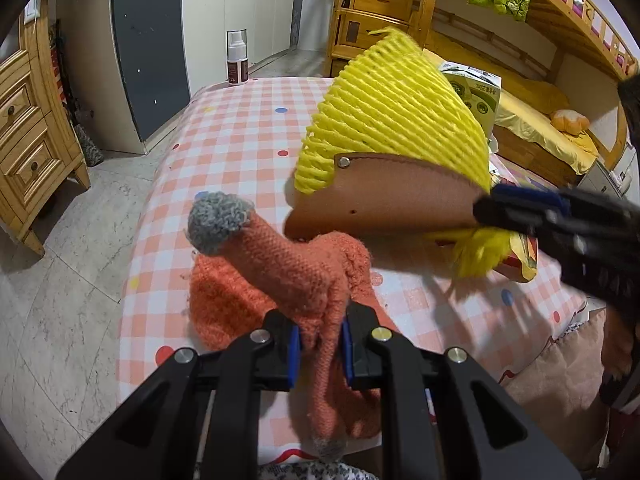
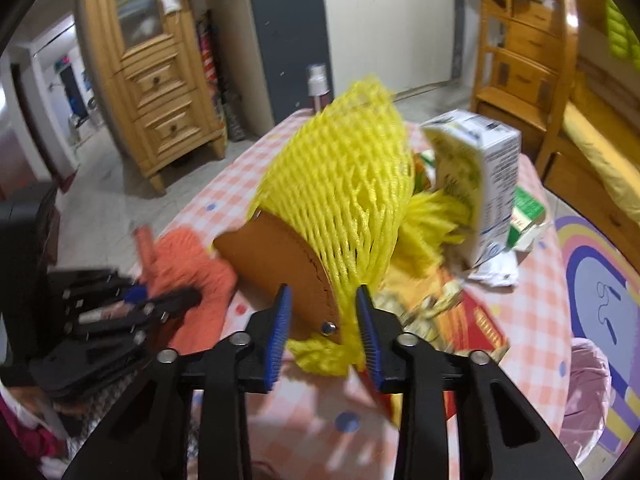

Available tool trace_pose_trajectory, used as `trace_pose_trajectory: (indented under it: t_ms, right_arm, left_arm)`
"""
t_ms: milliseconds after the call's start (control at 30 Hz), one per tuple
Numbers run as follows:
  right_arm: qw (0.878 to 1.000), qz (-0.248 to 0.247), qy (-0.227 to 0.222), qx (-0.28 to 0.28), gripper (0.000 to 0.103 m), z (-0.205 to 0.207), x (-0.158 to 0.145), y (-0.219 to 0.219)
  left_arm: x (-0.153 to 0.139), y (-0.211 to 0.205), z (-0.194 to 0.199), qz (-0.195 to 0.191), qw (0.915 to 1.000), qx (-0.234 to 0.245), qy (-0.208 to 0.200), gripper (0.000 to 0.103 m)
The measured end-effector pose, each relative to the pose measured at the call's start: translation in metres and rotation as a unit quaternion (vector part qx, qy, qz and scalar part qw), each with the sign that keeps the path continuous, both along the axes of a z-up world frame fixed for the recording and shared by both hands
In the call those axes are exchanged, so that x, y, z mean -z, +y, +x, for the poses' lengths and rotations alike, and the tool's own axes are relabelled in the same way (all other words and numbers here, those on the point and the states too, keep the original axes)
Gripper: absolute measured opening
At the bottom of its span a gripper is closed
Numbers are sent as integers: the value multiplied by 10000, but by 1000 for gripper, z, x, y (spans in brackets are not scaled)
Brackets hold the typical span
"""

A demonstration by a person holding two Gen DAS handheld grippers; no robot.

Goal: Collect trash
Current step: 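Grasp the brown leather sheath with the right tool while the left tool holds the glove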

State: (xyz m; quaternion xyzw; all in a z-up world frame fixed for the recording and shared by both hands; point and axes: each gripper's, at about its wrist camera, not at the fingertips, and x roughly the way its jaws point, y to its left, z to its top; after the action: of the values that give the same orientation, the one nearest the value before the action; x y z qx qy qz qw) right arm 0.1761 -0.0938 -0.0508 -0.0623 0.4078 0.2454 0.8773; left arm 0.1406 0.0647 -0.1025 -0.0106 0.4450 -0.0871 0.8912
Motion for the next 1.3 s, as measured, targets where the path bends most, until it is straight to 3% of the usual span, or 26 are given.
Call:
trace_pose_trajectory:
  t_ms: [133,333,633,900,1133,1300]
  right_arm:
    - [9996,-51,121,-243,28,-18,6,5]
    - [9998,11,-13,-183,29,-26,-2,-1]
    - [9992,205,-80,-319,29,-12,-10,11]
    - [9997,35,53,-250,29,5,8,19]
    - [9989,-263,36,-386,43,2,18,30]
    - [9985,-406,-134,-333,38,-5,17,33]
  left_arm:
    - [-1,2,-2,-24,10000,-64,25,14]
    - [-12,10,-8,-19,9998,-200,-53,14]
    - [-16,13,-8,19,9997,-225,-83,14]
    - [-5,8,6,143,9997,-176,79,14]
    - [-3,5,7,216,9996,-176,109,14]
    - [-5,8,4,189,9994,-248,136,14]
